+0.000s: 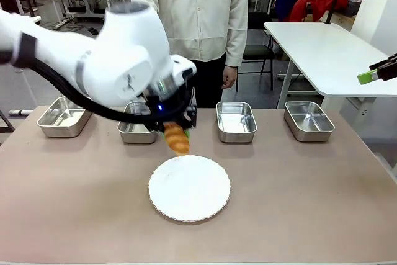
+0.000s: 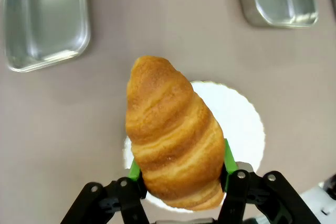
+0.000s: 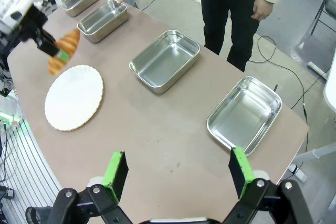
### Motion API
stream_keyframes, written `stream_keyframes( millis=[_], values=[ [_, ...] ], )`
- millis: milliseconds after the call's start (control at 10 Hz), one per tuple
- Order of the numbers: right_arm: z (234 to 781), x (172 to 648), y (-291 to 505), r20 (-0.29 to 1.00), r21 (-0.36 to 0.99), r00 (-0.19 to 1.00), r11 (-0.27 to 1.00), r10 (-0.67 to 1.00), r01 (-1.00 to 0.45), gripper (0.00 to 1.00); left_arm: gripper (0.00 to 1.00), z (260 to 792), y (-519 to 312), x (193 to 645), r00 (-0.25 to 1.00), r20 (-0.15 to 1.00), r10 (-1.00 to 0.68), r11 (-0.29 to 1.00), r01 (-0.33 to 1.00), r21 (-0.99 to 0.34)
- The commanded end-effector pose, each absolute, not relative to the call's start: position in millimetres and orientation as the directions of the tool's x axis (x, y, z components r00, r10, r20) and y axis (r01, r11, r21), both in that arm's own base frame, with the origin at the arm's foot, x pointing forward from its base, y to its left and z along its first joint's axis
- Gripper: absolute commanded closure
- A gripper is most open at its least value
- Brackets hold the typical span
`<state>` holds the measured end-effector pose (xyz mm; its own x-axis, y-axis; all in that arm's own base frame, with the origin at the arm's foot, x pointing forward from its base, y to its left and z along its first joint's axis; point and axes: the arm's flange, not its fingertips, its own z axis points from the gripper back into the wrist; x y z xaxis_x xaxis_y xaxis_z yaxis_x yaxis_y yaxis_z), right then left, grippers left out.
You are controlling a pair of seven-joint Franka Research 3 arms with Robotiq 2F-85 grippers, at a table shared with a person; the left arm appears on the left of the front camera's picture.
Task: Place the bread in the container.
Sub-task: Place the Butter Roll into the Airtight Container indicated by the human.
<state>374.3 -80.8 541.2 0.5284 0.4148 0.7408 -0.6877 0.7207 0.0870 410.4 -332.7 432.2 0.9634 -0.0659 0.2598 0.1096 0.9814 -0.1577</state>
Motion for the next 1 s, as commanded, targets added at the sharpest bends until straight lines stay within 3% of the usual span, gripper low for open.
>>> stream_keyframes(
  millis=[0,400,900],
  values=[
    [539.9,374.4,-81.3,0.757,0.090,0.511,0.708,0.409,-0.700,0.00,0.39,472.9,-302.9,430.1,0.949,0.291,-0.124,0.981,0.161,-0.107],
    [539.9,374.4,-81.3,0.757,0.090,0.511,0.708,0.409,-0.700,0.00,0.39,508.9,-223.9,477.3,0.955,0.269,-0.126,0.986,0.151,-0.076],
    [539.9,374.4,-81.3,0.757,0.090,0.511,0.708,0.409,-0.700,0.00,0.39,456.4,-180.1,529.1,0.961,0.191,-0.199,0.973,0.217,-0.078]
  ],
)
